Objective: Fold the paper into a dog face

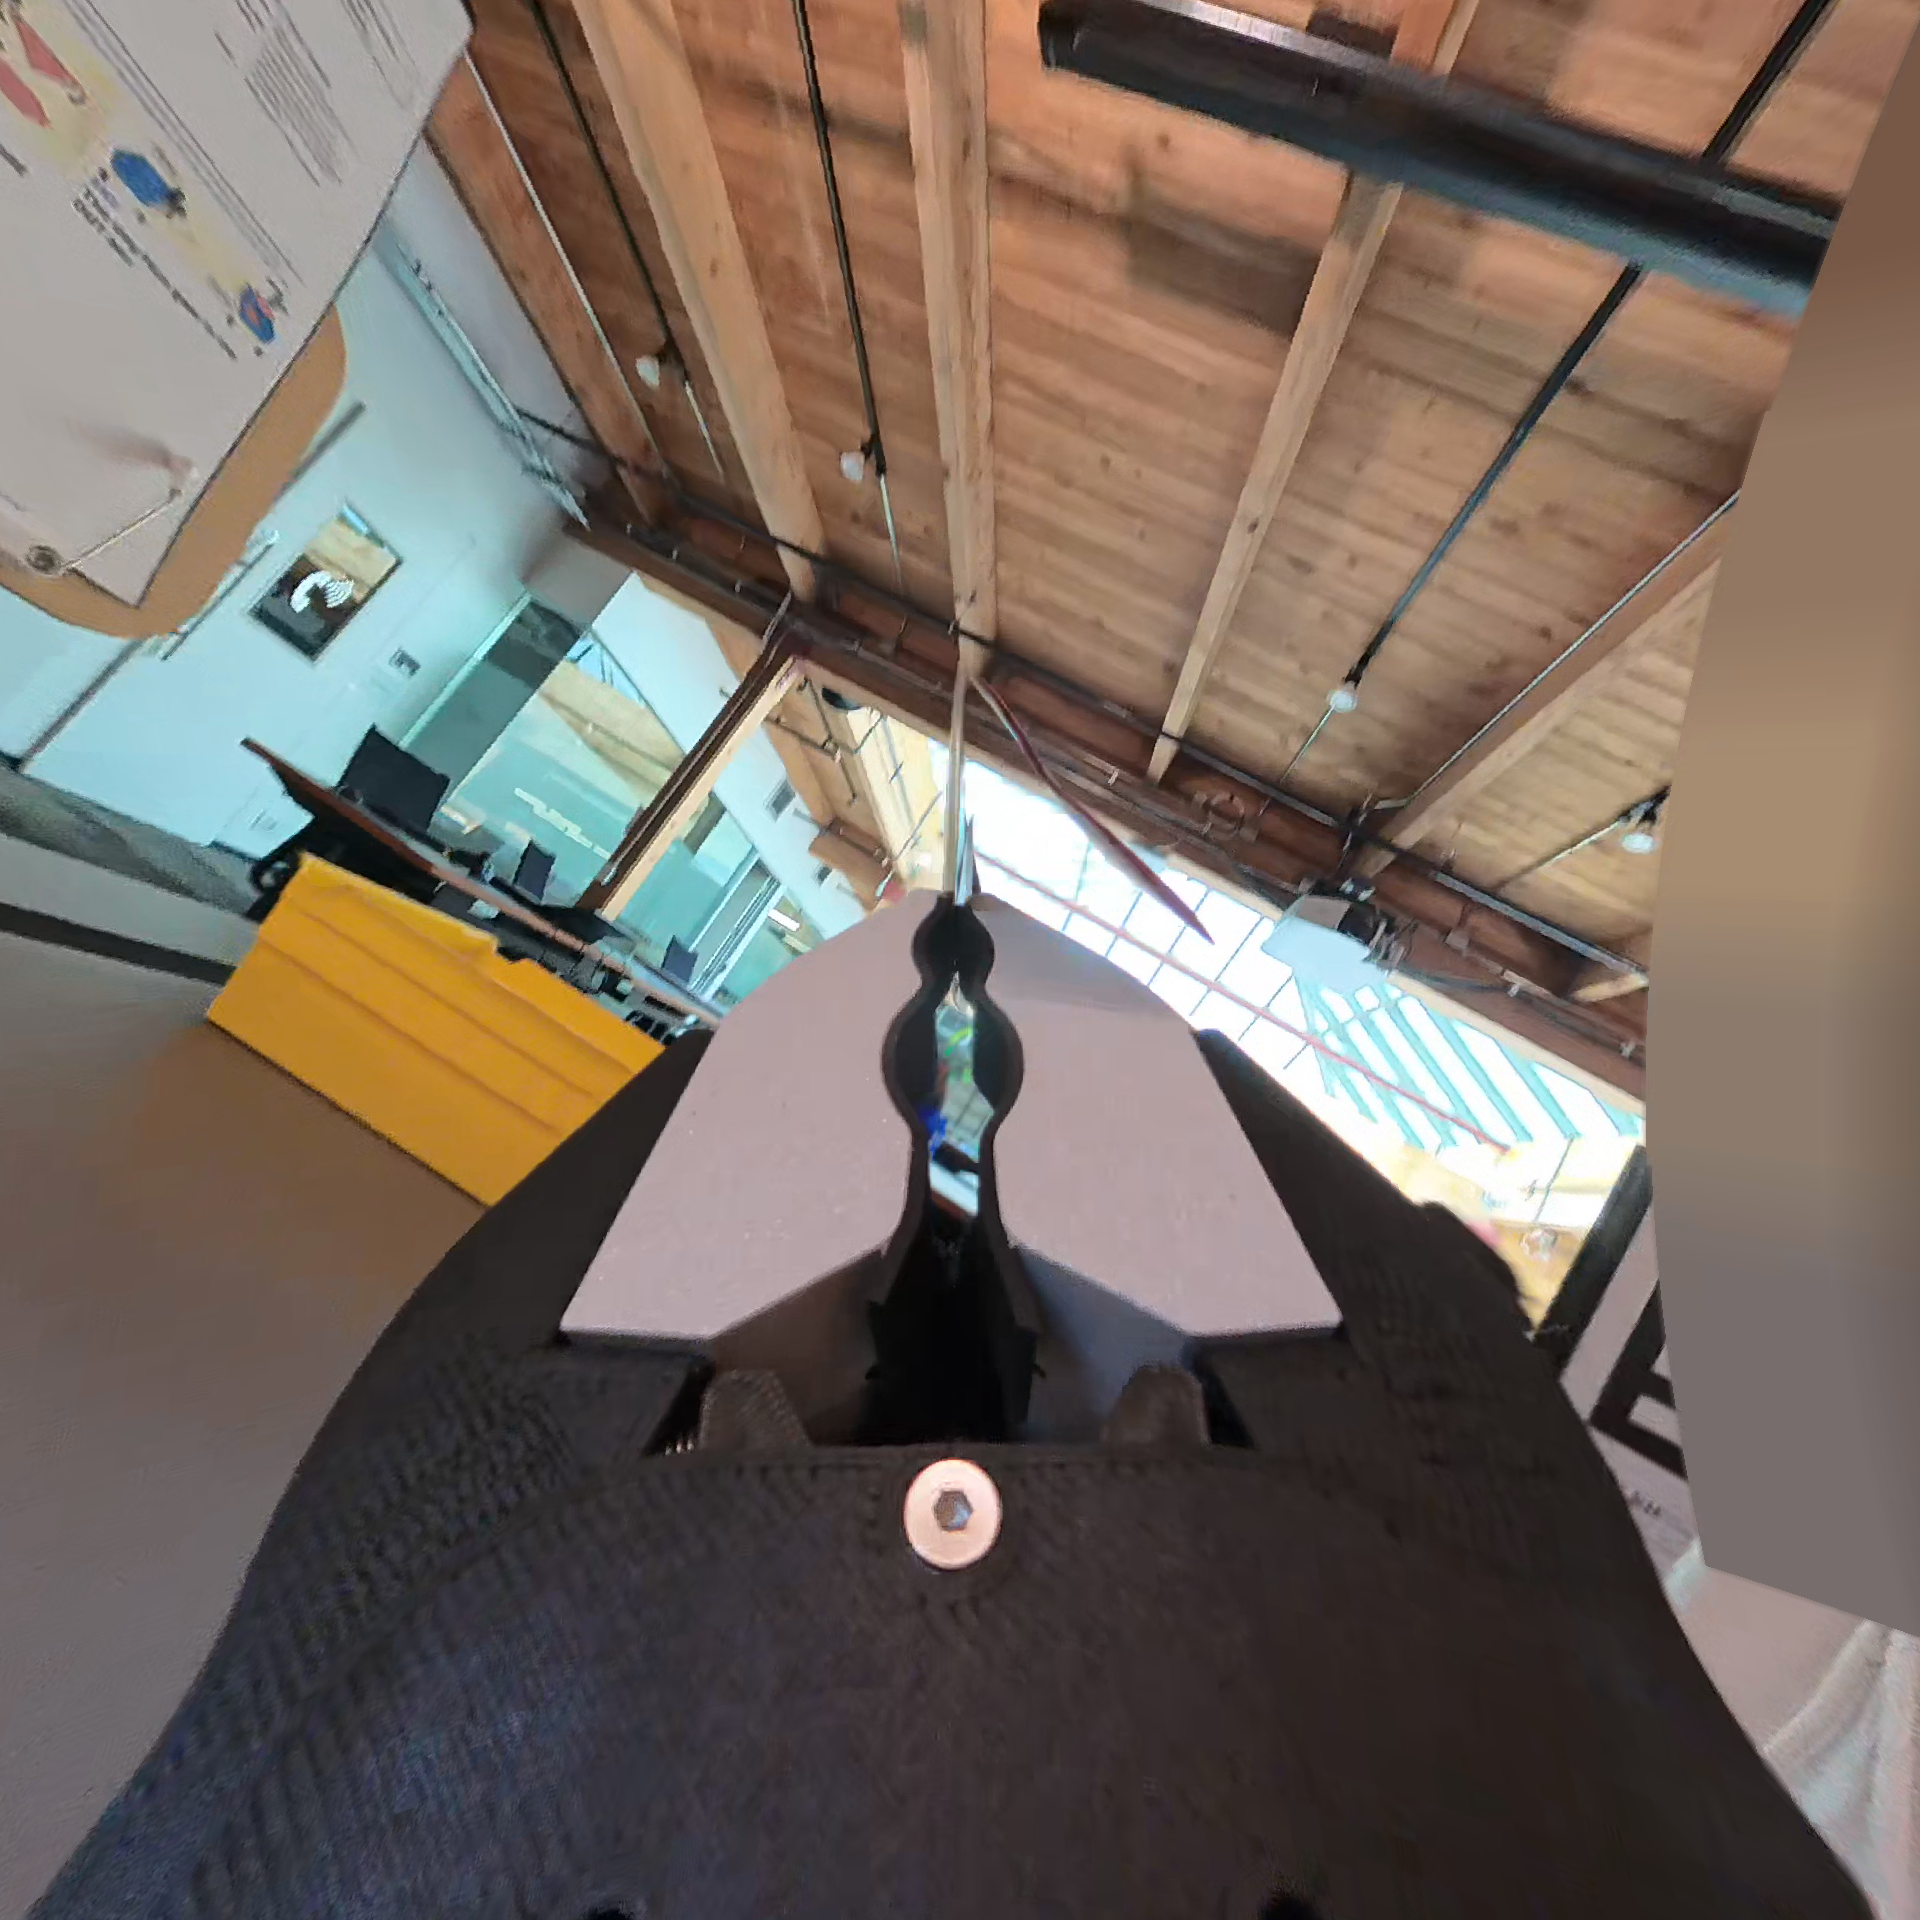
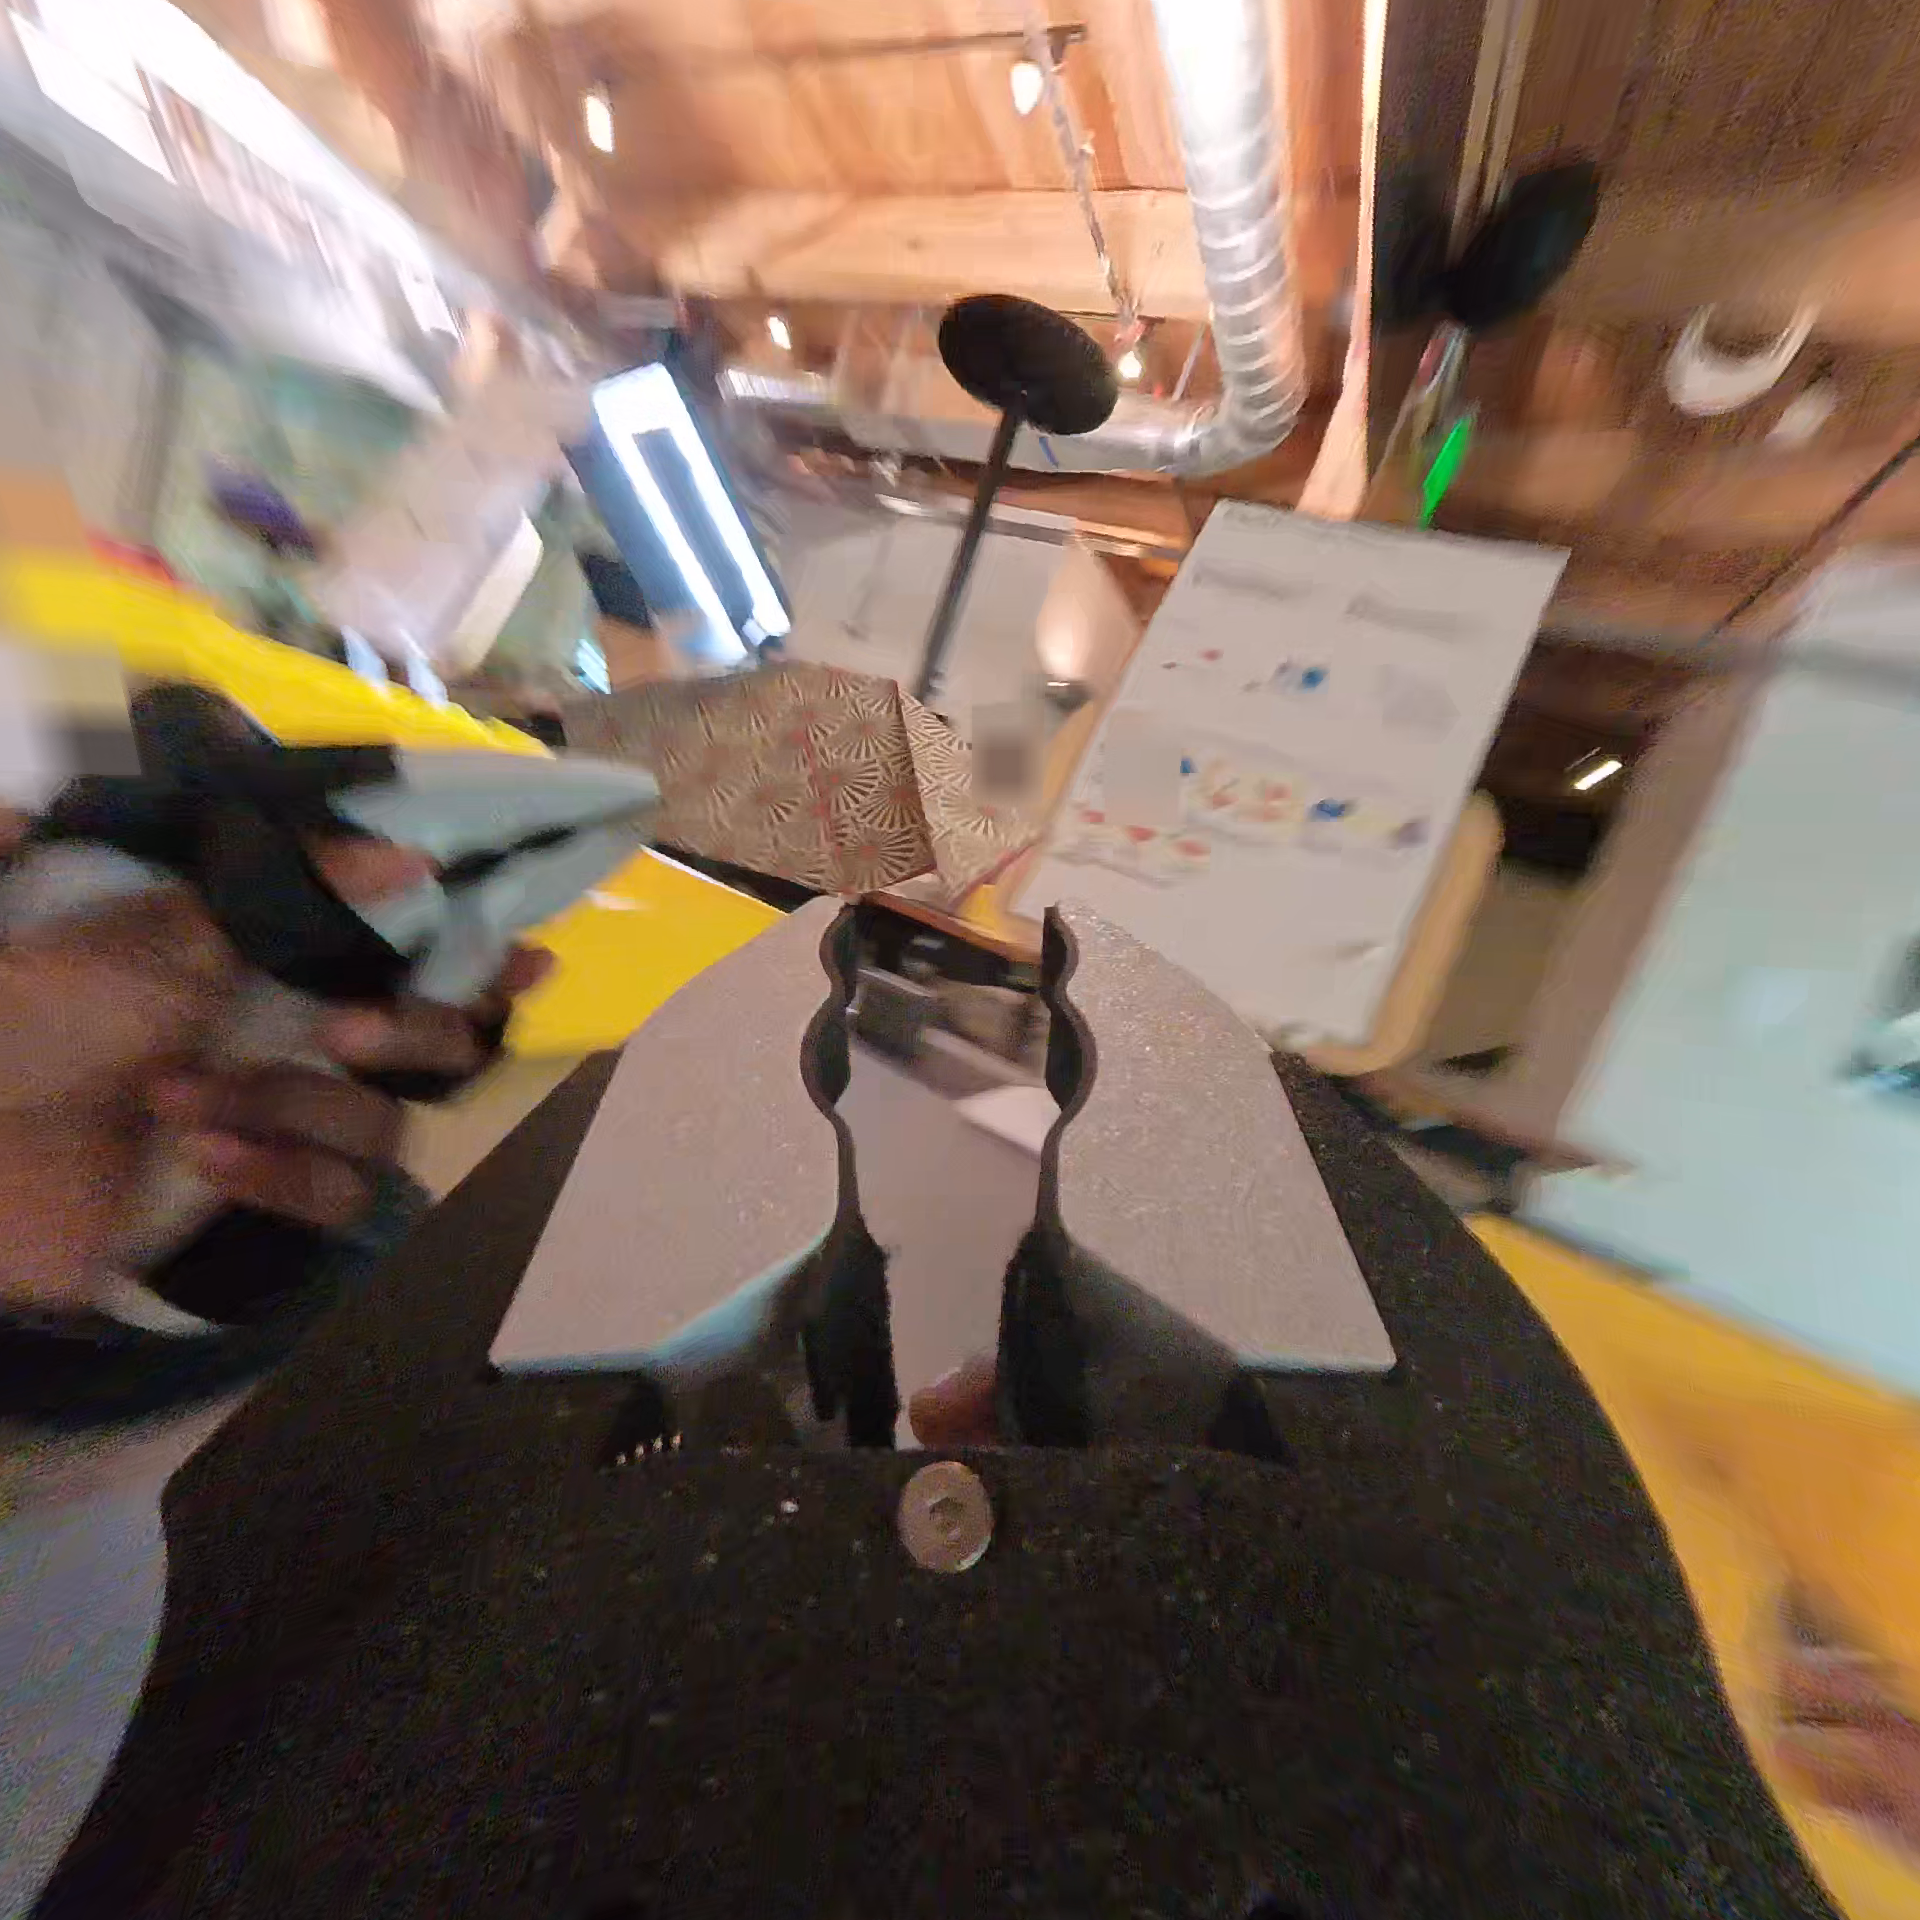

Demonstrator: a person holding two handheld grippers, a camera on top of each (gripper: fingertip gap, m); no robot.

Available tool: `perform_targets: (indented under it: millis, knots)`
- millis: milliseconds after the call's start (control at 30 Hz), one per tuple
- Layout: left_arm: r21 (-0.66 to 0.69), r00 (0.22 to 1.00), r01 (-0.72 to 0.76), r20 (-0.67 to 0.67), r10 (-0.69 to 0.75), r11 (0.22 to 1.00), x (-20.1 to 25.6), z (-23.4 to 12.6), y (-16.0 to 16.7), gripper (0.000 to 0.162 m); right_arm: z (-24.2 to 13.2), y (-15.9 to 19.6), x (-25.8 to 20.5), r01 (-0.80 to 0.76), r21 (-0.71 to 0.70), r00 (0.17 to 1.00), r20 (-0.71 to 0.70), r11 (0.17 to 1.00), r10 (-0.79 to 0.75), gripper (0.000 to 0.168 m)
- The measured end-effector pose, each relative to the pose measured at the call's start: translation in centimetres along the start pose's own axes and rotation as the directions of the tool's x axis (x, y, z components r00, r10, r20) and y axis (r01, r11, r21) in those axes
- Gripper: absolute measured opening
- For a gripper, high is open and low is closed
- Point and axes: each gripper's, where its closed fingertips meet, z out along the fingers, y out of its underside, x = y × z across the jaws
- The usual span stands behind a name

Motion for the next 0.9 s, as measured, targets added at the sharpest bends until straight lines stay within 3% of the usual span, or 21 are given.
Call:
perform_targets:
  millis: [33, 67, 100, 133, 167, 233, 333, 400, 467, 500, 567, 633, 667, 767, 900]
  knots:
    - [0.023, 0.999, 0.033, -0.022, -0.032, 0.999, 0.1, 0.0, -0.4, 0.000, -0.1, 0.1, -0.3, -0.335, 0.033, 0.941, 0.066, 0.942, 0.332, 0.043]
    - [0.040, 0.997, 0.072, -0.042, -0.070, 0.997, 0.2, 0.0, -0.6, 0.000, 0.0, 0.3, -0.6, -0.604, 0.044, 0.793, 0.142, 0.796, 0.593, 0.055]
    - [0.048, 0.993, 0.108, -0.058, -0.105, 0.993, 0.2, 0.1, -0.7, 0.000, 0.2, 0.7, -1.1, -0.776, 0.033, 0.622, 0.205, 0.630, 0.755, 0.059]
    - [0.048, 0.988, 0.137, -0.072, -0.134, 0.989, 0.3, 0.2, -0.6, 0.000, 0.5, 1.1, -1.5, -0.869, 0.014, 0.483, 0.250, 0.495, 0.839, 0.059]
    - [0.044, 0.985, 0.158, -0.081, -0.154, 0.986, 0.4, 0.2, -0.3, 0.000, 0.9, 1.3, -2.0, -0.907, 0.000, 0.402, 0.289, 0.420, 0.869, 0.057]
    - [0.023, 0.981, 0.177, -0.088, -0.174, 0.984, 0.7, 0.4, 0.3, 0.000, 1.8, 1.5, -2.6, -0.928, -0.017, 0.348, 0.309, 0.371, 0.885, 0.053]
    - [-0.014, 0.983, 0.164, -0.085, -0.165, 0.986, 1.0, 0.6, 1.3, 0.000, 2.8, 0.5, -3.2, -0.923, -0.018, 0.354, 0.349, 0.384, 0.868, 0.039]
    - [-0.044, 0.986, 0.140, -0.080, -0.143, 0.989, 1.2, 0.8, 1.9, 0.000, 3.1, -0.2, -3.4, -0.907, 0.002, 0.391, 0.367, 0.420, 0.844, 0.011]
    - [-0.082, 0.992, 0.085, -0.083, -0.092, 0.993, 1.4, 1.0, 2.4, 0.000, 3.1, -0.5, -2.4, -0.890, 0.066, 0.445, 0.344, 0.452, 0.827, 0.000]
    - [-0.107, 0.995, 0.042, -0.080, -0.051, 0.993, 1.5, 1.0, 2.6, 0.009, 2.9, -0.7, -1.9, -0.882, 0.080, 0.461, 0.345, 0.463, 0.818, 0.000]
    - [-0.174, 0.995, -0.084, -0.060, 0.074, 0.981, 1.2, 0.8, 2.8, 0.049, 2.4, -1.0, 0.0, -0.870, 0.111, 0.488, 0.324, 0.480, 0.811, 0.000]
    - [-0.250, 0.970, -0.240, -0.019, 0.244, 0.938, 0.3, 0.1, 2.3, 0.085, 1.5, -1.0, 3.4, -0.840, 0.140, 0.542, 0.270, 0.525, 0.796, 0.000]
    - [-0.283, 0.944, -0.317, -0.003, 0.330, 0.905, -0.1, -0.4, 1.9, 0.096, 0.9, -0.8, 5.4, -0.813, 0.140, 0.583, 0.228, 0.566, 0.780, 0.000]
    - [-0.345, 0.850, -0.482, 0.039, 0.526, 0.805, -1.1, -2.2, -0.5, 0.106, -1.0, -0.2, 13.6, -0.701, 0.103, 0.712, 0.052, 0.706, 0.700, 0.000]
    - [-0.361, 0.784, -0.525, 0.148, 0.603, 0.771, -2.8, -4.5, -4.0, 0.105, -3.0, 1.6, 25.3, -0.547, -0.142, 0.836, -0.150, 0.825, 0.528, 0.000]
